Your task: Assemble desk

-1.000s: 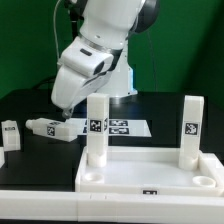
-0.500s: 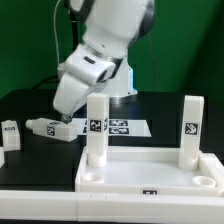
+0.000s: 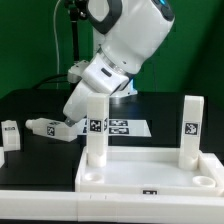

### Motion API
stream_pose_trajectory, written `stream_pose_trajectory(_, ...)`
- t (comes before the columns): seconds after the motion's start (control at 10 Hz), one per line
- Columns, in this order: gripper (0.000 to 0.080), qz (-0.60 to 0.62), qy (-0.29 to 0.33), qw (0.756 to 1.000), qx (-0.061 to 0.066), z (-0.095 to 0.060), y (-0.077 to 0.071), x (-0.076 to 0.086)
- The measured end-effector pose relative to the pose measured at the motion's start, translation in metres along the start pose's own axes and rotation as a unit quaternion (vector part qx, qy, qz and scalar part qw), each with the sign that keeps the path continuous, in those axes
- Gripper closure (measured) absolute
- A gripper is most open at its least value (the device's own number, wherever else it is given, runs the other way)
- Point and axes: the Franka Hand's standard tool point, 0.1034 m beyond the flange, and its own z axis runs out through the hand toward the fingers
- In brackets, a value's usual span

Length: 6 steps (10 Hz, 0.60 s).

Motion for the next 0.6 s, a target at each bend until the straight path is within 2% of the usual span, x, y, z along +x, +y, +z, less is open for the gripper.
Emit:
stream_pose_trajectory(0.3,0.0150,-0.002,0.000,1.000,-0.001,-0.0005,-0.0005,0.0015)
stream_pose_trajectory(0.5,0.0150,-0.003,0.021,1.000,-0.020,0.0037,0.0039,0.0001)
stream_pose_trajectory(0.6,0.0150,0.005,0.030,0.999,-0.024,0.0057,0.0053,-0.0055)
